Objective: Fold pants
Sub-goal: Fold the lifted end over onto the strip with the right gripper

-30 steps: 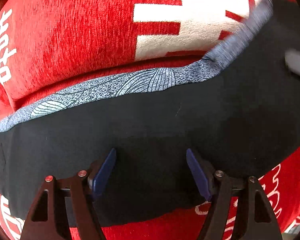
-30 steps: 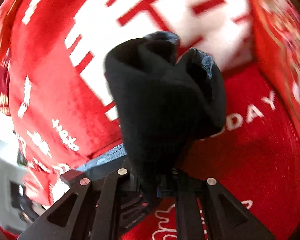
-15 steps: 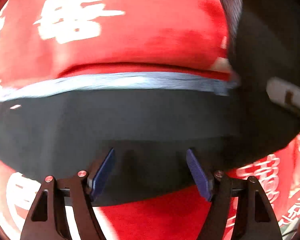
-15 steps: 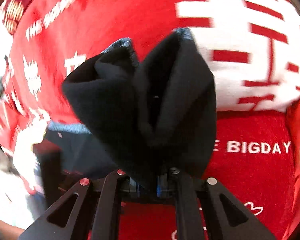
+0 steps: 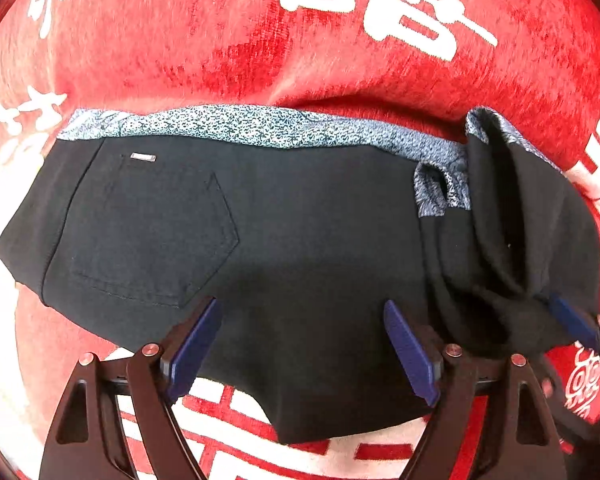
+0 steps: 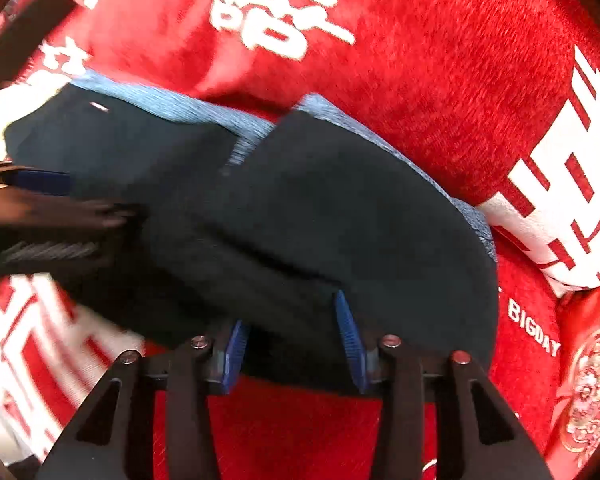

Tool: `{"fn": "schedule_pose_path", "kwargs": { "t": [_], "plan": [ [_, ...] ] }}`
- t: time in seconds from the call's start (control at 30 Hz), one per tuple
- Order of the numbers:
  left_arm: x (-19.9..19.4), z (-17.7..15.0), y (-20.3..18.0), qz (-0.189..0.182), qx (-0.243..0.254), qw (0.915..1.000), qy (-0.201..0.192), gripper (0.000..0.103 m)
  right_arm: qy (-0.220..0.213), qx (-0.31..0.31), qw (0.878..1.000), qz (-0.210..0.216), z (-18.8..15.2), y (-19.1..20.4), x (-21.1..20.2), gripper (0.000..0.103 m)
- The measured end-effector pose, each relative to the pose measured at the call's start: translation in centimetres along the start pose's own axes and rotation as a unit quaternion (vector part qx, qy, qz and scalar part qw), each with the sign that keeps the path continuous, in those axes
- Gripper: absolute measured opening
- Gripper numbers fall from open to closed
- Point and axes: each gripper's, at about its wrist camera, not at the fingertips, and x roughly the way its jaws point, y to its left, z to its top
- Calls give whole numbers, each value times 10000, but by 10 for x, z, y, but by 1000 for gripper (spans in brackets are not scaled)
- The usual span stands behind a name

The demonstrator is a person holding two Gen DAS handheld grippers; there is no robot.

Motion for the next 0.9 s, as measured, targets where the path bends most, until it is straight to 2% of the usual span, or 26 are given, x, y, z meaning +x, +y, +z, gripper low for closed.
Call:
{"fn": "schedule_pose_path", "kwargs": {
  "t": [0.13, 0.2, 0.33, 0.4, 0.53, 0.57, 0.6, 0.63, 0.77, 0.83, 0.9],
  "plan": [
    [-12, 4, -33, -18, 236, 9997, -42, 84, -242, 33, 9997, -15, 0, -19, -16, 47],
    [-10, 2, -57, 27, 331, 9994, 75, 84, -346, -104, 9993, -3, 5, -20, -18, 47],
    [-6, -1, -53, -67, 256, 9995, 156, 84, -459, -398, 9981, 105, 6, -17, -16, 47],
    [-5, -8, -48, -2, 250, 9995, 212, 84, -272, -692, 9971, 187, 10, -5, -3, 47],
    [1, -14, -34, -25, 98, 9994, 329, 84, -168, -1046, 9944, -32, 16, 15, 29, 46],
    [-1, -14, -33, -13, 84, 9995, 318, 84, -161, -1010, 9948, -28, 18, 15, 31, 43],
    [0, -13, -32, 8, 89, 9995, 304, 84, -126, -881, 9960, 91, 22, 12, 33, 24],
    [-1, -12, -32, 28, 101, 9995, 282, 84, -79, -635, 9976, 263, 29, 5, 32, 12],
    [-7, -10, -30, -1, 68, 9996, 274, 84, -349, -156, 9967, 720, 39, -16, 2, 10],
    [-16, -12, -26, 5, 50, 9997, 257, 84, -365, -295, 9939, 996, 36, -13, -14, 10],
    [-10, -5, -22, 37, 26, 9997, 231, 84, -191, -480, 9928, 1080, 28, -1, -15, 10]
  ]
}}
